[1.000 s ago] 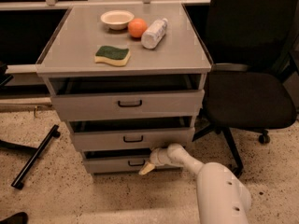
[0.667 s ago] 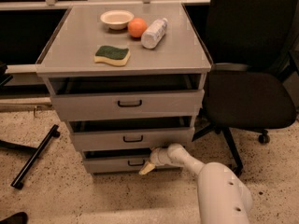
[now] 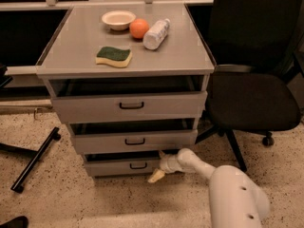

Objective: Open bottom drawer

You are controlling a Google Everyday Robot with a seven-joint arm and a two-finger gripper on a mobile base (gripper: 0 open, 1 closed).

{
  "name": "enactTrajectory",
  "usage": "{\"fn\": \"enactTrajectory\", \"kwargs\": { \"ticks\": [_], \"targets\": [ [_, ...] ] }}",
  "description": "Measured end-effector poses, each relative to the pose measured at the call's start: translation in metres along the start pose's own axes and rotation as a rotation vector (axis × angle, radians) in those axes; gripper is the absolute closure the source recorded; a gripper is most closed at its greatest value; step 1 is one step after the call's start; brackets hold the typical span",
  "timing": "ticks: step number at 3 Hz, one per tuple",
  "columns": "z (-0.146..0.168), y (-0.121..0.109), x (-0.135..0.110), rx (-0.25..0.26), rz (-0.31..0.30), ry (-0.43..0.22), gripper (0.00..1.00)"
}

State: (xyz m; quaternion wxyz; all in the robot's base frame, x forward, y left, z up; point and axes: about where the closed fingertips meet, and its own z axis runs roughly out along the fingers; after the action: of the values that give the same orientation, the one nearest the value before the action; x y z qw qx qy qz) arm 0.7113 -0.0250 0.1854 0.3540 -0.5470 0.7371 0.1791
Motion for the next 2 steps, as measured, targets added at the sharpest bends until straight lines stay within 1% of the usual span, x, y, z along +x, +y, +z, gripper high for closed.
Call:
{"fn": "enactTrajectory", "kwargs": {
  "ticks": [1,2],
  "targets": [
    [-0.0284,0.0190,0.0266,-0.047,0.083,0.036,0.00],
    [-0.0284,0.0190,0.0266,-0.047,0.083,0.036,0.00]
  ]
}}
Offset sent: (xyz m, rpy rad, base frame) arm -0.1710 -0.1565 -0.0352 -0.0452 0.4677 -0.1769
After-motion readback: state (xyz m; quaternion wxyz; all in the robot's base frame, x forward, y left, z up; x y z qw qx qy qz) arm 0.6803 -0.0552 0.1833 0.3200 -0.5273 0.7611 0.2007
